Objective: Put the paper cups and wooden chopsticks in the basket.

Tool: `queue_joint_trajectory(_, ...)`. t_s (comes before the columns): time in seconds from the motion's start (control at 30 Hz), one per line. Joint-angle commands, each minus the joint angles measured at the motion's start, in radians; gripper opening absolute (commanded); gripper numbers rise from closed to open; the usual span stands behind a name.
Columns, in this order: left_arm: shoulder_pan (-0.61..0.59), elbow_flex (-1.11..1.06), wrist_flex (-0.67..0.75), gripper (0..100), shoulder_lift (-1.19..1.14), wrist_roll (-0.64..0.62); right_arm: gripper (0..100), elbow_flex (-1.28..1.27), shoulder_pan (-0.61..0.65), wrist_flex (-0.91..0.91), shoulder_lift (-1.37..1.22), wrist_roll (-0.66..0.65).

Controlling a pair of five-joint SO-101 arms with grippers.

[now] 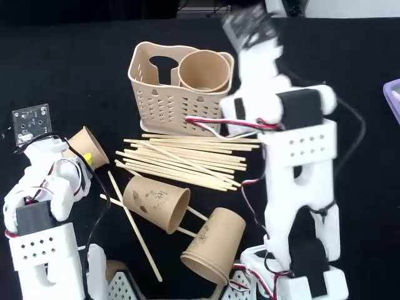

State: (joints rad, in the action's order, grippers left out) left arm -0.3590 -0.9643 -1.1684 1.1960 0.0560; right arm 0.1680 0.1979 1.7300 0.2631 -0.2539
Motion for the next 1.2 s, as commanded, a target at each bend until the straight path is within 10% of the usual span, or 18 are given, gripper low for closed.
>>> queue_joint_trajectory(0.0,0.008,-0.004,0.006,22,0.006,0.008,17.4,-0.228,0.014,-0.014,0.102,-0.112)
queue_joint_trajectory(0.4,0.013,-0.004,0.006,22,0.006,0.008,17.7,-0.805,0.172,-0.083,0.671,-0.287)
queue_joint_trajectory(1.17,-0.082,0.012,0.017,22,0.006,0.009,17.8,-0.885,0.609,-0.041,0.654,-0.196)
